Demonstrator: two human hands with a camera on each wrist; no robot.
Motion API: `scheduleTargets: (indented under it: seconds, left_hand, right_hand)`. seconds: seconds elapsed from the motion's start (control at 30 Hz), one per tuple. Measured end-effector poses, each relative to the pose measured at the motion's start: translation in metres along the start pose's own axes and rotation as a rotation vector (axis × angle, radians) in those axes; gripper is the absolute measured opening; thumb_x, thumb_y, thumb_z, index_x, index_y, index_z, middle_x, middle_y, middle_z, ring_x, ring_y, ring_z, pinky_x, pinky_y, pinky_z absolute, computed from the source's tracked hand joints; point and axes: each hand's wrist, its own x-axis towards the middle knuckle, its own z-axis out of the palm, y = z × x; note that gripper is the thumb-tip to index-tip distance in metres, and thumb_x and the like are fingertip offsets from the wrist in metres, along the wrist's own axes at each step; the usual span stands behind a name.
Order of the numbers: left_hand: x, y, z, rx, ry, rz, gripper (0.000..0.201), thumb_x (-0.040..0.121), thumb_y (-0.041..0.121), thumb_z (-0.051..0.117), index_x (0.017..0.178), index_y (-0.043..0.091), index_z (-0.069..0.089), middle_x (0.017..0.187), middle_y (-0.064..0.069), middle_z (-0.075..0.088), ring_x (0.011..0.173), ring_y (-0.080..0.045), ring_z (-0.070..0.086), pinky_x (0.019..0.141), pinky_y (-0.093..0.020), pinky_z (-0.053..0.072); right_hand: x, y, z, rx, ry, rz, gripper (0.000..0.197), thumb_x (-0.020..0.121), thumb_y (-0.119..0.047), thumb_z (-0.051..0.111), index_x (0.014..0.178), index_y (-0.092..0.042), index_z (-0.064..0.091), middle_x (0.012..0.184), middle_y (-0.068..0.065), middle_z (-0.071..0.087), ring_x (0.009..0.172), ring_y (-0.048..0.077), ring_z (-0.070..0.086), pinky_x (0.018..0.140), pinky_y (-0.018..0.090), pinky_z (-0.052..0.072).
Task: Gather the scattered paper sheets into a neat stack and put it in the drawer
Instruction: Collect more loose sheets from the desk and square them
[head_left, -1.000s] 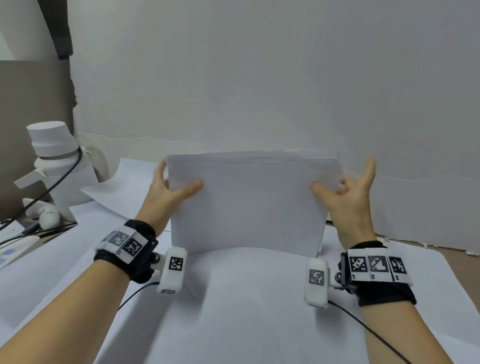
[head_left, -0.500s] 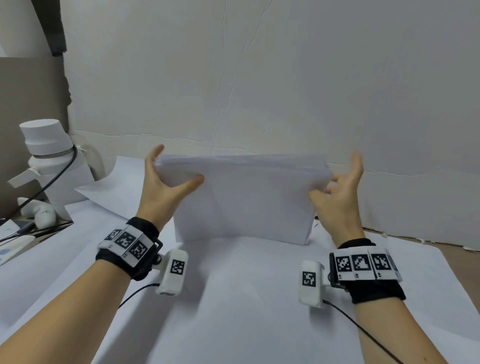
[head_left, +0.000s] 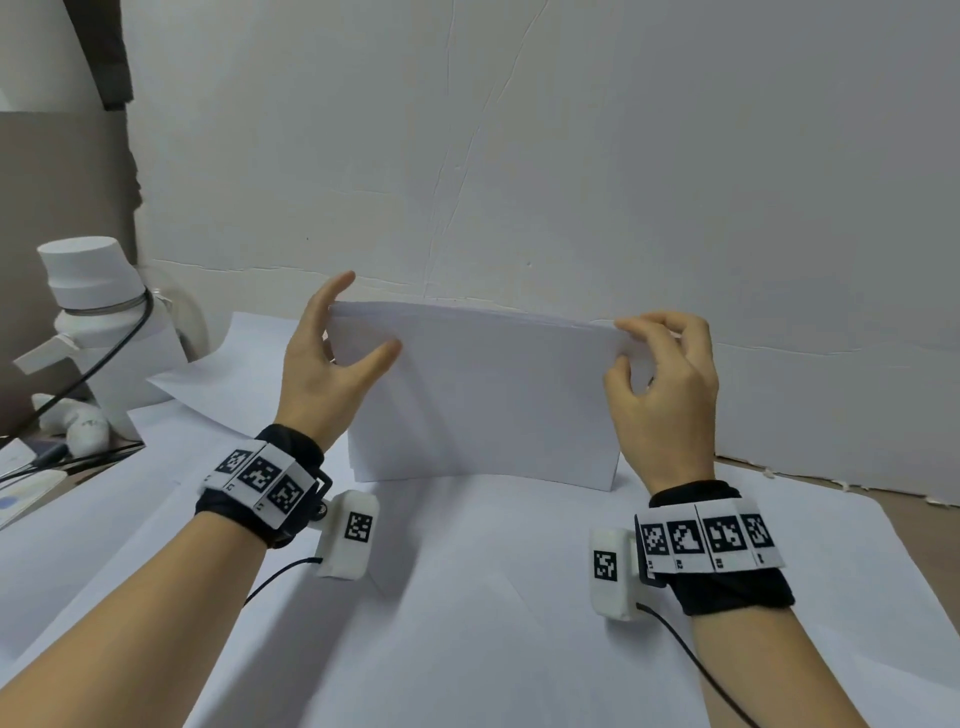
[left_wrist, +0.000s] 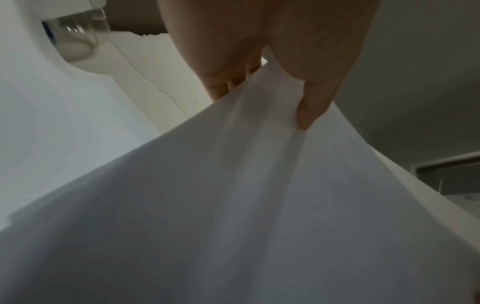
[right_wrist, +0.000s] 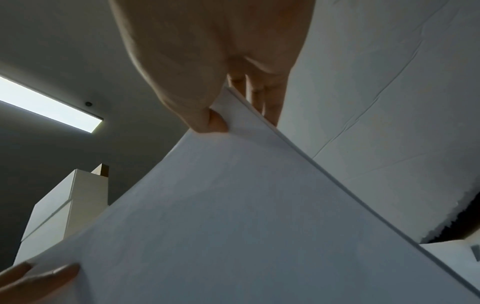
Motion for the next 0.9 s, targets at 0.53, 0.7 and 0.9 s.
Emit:
scheduleTargets:
  seconds: [0.53, 0.7, 0.9]
  left_hand:
    - [-0.016, -0.021, 0.008, -0.244, -0.205, -0.4, 0.072, 0.06, 0.033, 0.088, 0.125, 0.015, 0.063, 0.116, 0.0, 0.075, 0.106, -0.02, 0.072, 0.097, -0.047, 0.055]
    - [-0.009, -0.013, 0.015, -0.256, -0.127, -0.365, 0.05, 0.074, 0.011, 0.082, 0.121, 0.014, 0.065, 0.112, -0.001, 0.076, 0.102, -0.021, 0.073, 0.088, -0.04, 0.057]
    - [-0.01, -0.011, 0.009, -0.137, -0.099, -0.315, 0.072, 0.082, 0.007, 0.081, 0.139, 0.026, 0.041, 0.118, 0.001, 0.069, 0.103, -0.011, 0.071, 0.095, -0.043, 0.057]
  right_hand:
    - [-0.021, 0.027, 0.015, 0.498, -0.312, 0.754, 0.047, 0.081, 0.0, 0.062, 0.126, -0.008, 0.053, 0.095, -0.001, 0.069, 0.094, 0.023, 0.069, 0.074, 0.031, 0.055]
    - [-0.014, 0.017, 0.015, 0.493, -0.24, 0.641, 0.017, 0.083, 0.003, 0.055, 0.083, -0.012, 0.061, 0.069, -0.008, 0.06, 0.058, 0.004, 0.054, 0.053, 0.018, 0.046]
    - [-0.016, 0.02, 0.007, 0.422, -0.231, 0.642, 0.04, 0.083, -0.002, 0.059, 0.116, -0.023, 0.055, 0.094, -0.005, 0.067, 0.084, 0.019, 0.065, 0.07, 0.03, 0.054]
